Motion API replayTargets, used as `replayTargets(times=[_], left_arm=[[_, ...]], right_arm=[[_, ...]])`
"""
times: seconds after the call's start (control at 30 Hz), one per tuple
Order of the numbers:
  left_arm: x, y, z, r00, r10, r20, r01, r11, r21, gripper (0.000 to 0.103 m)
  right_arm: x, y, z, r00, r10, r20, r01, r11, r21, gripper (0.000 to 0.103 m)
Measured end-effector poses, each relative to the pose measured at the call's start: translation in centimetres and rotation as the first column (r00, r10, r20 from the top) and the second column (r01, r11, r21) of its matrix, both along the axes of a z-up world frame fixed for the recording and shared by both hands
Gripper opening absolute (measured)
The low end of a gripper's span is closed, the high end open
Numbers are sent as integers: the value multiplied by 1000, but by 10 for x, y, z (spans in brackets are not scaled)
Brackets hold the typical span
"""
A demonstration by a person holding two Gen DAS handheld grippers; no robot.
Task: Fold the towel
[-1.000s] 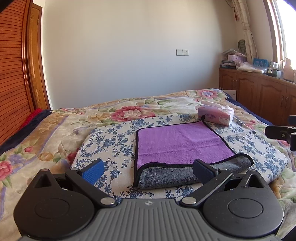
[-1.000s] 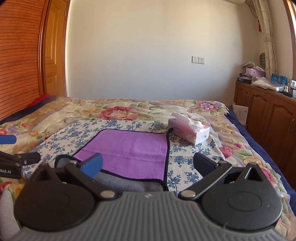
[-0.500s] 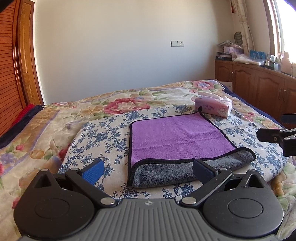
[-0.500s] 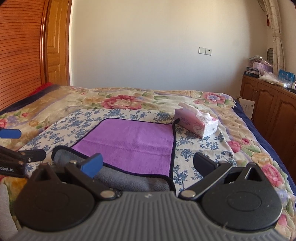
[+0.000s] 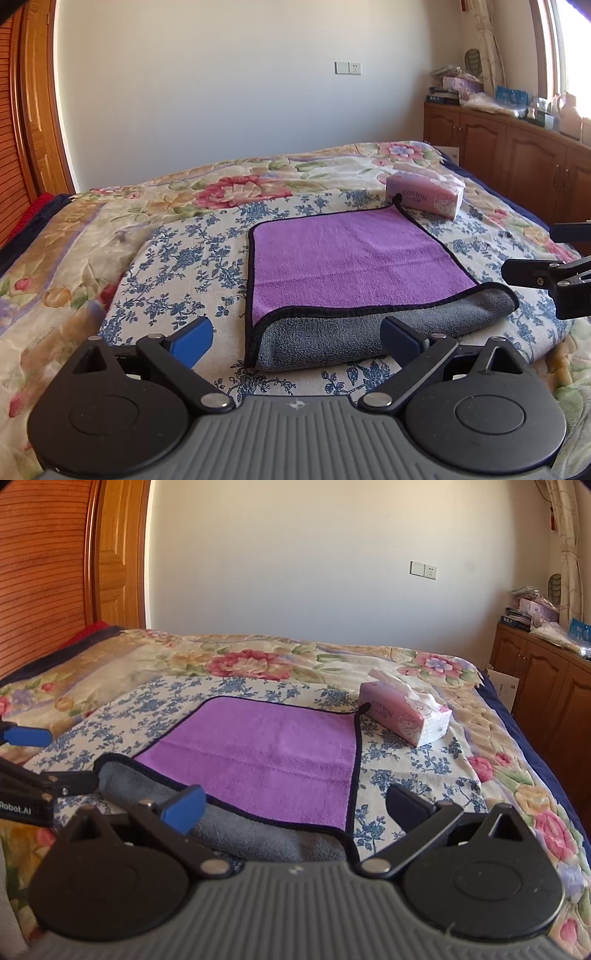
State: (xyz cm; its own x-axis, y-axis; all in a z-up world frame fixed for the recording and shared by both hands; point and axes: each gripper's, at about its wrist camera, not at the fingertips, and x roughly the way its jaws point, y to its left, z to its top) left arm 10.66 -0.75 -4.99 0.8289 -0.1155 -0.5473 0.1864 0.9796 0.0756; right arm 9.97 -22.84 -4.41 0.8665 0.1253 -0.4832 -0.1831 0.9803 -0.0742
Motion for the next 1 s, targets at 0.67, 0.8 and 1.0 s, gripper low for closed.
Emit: replayTargets(times=[0.67, 0.8, 1.0], left_arm=[[47, 16, -20, 998, -14, -58, 13, 1000, -28, 78], [55, 21, -24, 997, -8, -76, 5, 999, -41, 73], [63, 29, -26, 995, -2, -98, -6, 997, -80, 59]], right_arm=[[31, 4, -13, 997, 51, -64, -52, 999, -14, 103], [37, 2, -16, 995, 52, -81, -53, 999, -10, 103], [43, -1, -20, 993, 47, -105, -48, 999, -7, 103]])
